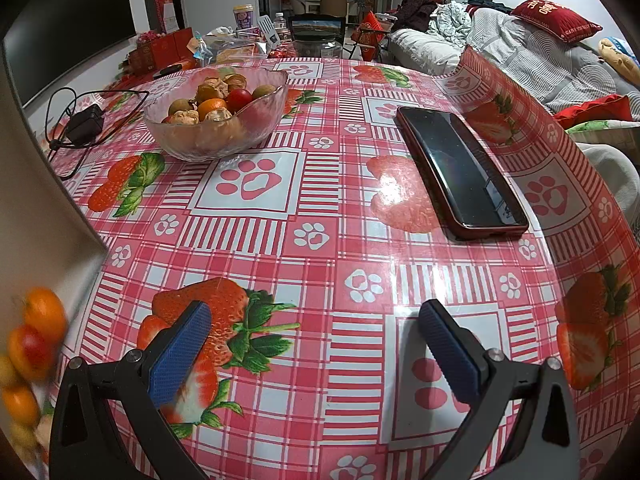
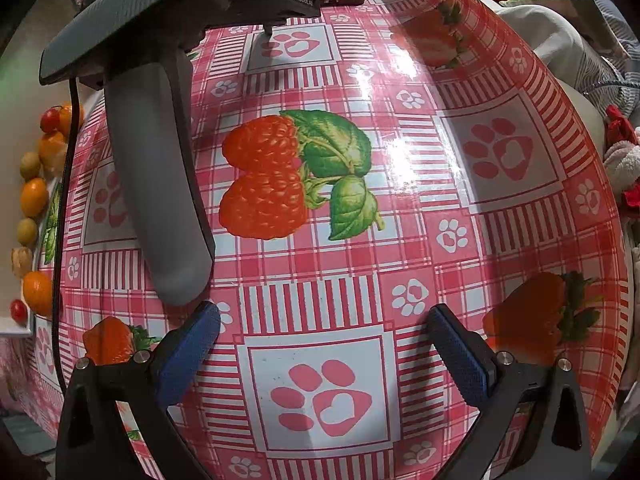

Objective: Organize fruits

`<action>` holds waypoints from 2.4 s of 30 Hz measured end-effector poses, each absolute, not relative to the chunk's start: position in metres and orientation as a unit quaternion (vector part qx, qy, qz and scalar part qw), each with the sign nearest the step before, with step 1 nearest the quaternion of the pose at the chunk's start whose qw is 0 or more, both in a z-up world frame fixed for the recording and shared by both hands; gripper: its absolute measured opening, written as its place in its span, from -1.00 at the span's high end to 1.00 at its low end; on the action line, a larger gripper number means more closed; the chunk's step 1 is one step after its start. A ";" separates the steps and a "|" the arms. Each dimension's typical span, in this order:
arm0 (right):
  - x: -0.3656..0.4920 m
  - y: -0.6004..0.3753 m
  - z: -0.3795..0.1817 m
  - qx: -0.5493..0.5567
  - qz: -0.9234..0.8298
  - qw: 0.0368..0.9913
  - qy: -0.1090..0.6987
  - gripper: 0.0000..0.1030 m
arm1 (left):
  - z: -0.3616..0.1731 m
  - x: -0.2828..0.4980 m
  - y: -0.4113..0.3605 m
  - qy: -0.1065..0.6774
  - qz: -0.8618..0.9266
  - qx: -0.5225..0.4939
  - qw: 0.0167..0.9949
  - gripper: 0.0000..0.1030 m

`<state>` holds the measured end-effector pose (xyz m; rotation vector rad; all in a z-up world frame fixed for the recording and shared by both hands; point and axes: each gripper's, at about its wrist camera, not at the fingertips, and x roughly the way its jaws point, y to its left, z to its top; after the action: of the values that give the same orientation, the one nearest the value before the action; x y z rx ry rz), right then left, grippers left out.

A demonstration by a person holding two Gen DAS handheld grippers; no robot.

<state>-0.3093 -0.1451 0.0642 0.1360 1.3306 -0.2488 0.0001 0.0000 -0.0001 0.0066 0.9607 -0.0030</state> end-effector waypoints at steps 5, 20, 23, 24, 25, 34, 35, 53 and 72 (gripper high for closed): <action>-0.311 -0.145 0.065 0.064 -0.117 0.782 0.609 -1.00 | 0.000 0.000 0.000 0.462 -0.001 0.003 0.887 -1.00; -0.307 -0.146 0.065 0.083 -0.107 0.779 0.612 -1.00 | 0.000 0.000 0.000 0.462 -0.001 0.003 0.887 -1.00; -0.308 -0.146 0.064 0.080 -0.109 0.775 0.618 -1.00 | 0.000 0.000 0.000 0.462 -0.001 0.003 0.887 -1.00; -0.308 -0.145 0.064 0.079 -0.109 0.773 0.620 -1.00 | 0.000 0.000 0.000 0.462 -0.001 0.003 0.887 -1.00; -0.308 -0.145 0.064 0.081 -0.108 0.772 0.621 -1.00 | 0.000 0.000 0.000 0.462 -0.001 0.003 0.887 -1.00; -0.310 -0.144 0.065 0.071 -0.116 0.781 0.610 -1.00 | 0.000 0.000 0.000 0.462 -0.001 0.003 0.887 -1.00; -0.310 -0.144 0.065 0.071 -0.116 0.780 0.610 -1.00 | 0.000 0.000 0.000 0.462 -0.001 0.003 0.887 -1.00; -0.309 -0.145 0.065 0.076 -0.112 0.779 0.613 -1.00 | 0.000 0.000 0.000 0.462 -0.001 0.003 0.887 -1.00; -0.296 -0.149 0.063 0.078 -0.108 0.740 0.659 -1.00 | 0.000 0.000 0.000 0.462 -0.001 0.004 0.887 -1.00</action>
<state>-0.2961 -0.1492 0.0627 0.1719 1.4463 -0.2360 -0.0002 0.0005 0.0002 0.0075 0.9607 -0.0027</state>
